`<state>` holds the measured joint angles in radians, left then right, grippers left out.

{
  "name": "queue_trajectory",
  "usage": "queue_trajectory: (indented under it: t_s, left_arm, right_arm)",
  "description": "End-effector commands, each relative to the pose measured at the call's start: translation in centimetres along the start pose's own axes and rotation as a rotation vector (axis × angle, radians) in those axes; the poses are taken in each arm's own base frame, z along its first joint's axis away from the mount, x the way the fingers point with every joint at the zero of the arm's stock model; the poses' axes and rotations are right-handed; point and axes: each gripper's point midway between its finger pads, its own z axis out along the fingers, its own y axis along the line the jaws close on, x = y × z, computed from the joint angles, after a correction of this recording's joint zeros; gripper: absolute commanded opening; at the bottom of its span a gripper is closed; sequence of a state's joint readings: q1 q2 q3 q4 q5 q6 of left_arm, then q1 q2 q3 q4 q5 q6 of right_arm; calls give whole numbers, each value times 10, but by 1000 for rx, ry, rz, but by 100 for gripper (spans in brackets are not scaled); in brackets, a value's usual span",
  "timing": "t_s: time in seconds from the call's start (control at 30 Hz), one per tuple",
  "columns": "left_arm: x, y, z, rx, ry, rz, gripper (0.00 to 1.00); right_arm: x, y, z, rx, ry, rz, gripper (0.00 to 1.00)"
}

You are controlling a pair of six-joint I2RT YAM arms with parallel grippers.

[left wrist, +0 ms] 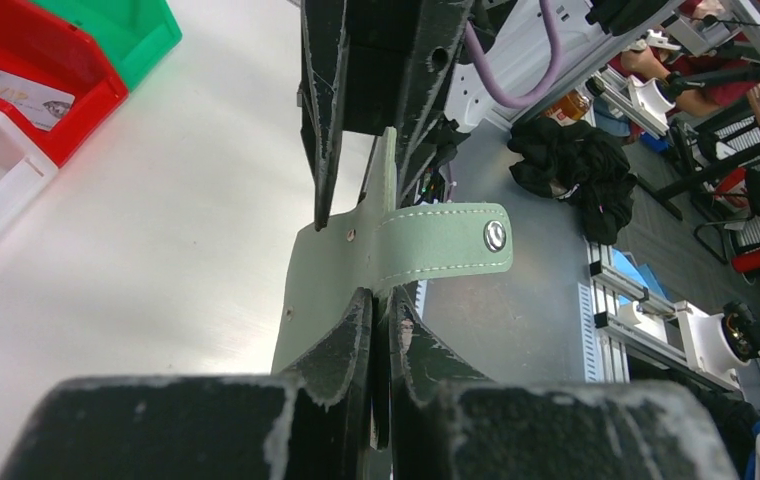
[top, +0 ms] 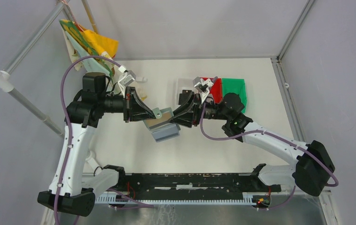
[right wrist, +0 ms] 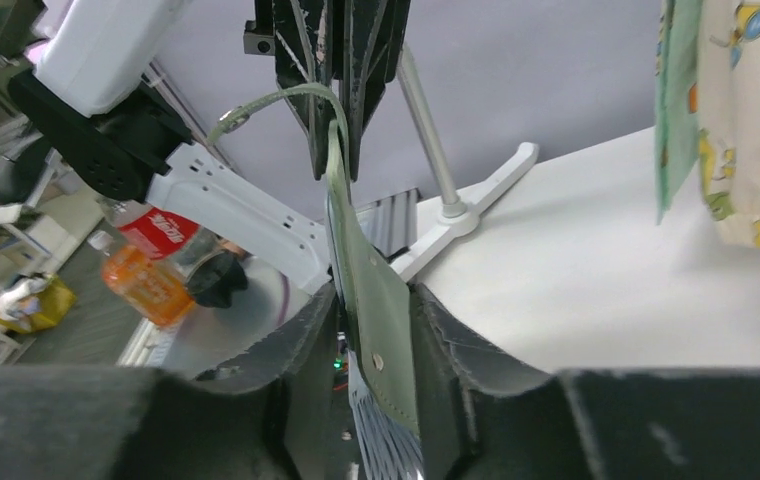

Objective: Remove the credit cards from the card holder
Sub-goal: Remove the credit card from the card holder.

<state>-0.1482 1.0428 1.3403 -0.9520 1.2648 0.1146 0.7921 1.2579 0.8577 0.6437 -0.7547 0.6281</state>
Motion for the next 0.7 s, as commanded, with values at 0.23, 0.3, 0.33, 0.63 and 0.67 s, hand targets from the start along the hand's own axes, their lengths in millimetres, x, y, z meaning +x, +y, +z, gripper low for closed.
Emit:
queue_trajectory:
  t_s: [0.23, 0.3, 0.33, 0.63, 0.67]
  left_arm:
    - [-16, -18, 0, 92, -32, -58, 19]
    - [-16, -16, 1, 91, -32, -84, 31]
    - [-15, -16, 1, 94, -31, -93, 32]
    - [-18, -19, 1, 117, -30, -129, 18]
    - [-18, -19, 2, 120, -30, -136, 14]
  right_arm:
    - [-28, 27, 2, -78, -110, -78, 0]
    - [-29, 27, 1, -71, -118, -86, 0]
    - [-30, 27, 1, -69, -120, -89, 0]
    - [-33, 30, 1, -66, -127, -113, 0]
    - [-32, 31, 1, -68, -124, -115, 0]
